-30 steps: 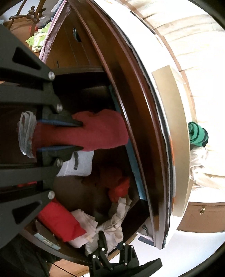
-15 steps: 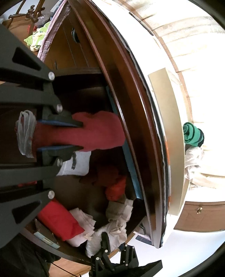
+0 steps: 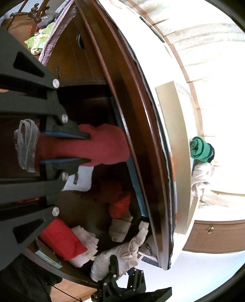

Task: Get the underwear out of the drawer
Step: 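Lift the red sock and white underwear out of the drawer with both tools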

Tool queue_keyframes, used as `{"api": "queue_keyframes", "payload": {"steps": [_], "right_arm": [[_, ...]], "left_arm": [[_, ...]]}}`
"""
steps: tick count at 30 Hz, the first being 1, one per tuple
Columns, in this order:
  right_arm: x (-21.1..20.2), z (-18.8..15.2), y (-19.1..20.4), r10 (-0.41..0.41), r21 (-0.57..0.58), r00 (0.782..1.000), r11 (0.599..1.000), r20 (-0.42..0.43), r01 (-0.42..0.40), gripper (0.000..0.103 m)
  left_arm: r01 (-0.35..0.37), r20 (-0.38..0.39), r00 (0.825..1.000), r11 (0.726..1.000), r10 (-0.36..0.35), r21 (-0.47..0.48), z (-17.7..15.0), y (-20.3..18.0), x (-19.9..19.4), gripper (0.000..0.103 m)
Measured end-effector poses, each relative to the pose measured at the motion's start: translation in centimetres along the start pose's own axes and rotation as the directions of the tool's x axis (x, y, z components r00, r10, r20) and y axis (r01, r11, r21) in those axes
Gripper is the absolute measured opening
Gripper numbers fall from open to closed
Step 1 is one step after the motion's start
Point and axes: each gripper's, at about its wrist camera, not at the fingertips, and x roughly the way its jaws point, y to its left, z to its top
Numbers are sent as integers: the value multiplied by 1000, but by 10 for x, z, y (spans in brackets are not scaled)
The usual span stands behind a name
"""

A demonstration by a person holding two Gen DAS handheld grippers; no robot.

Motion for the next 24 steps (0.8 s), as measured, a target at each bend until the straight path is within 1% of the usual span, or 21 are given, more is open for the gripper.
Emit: {"api": "queue_keyframes", "payload": {"steps": [8,17,24], "right_arm": [[-8,-2,-2,-12,7,998,1000,62,12,36],[-13,-1,-3,-15,11,996,1000,90,14,36],[-19,1,2,-18,2,993,1000,117,18,36]], "left_arm": [[1,44,999,1000,-1,-10,-2,1,-7,14],[22,52,998,999,-20,-26,-10,-2,-14,13],[22,82,996,999,-18,-45,-13,-2,-25,13]]}}
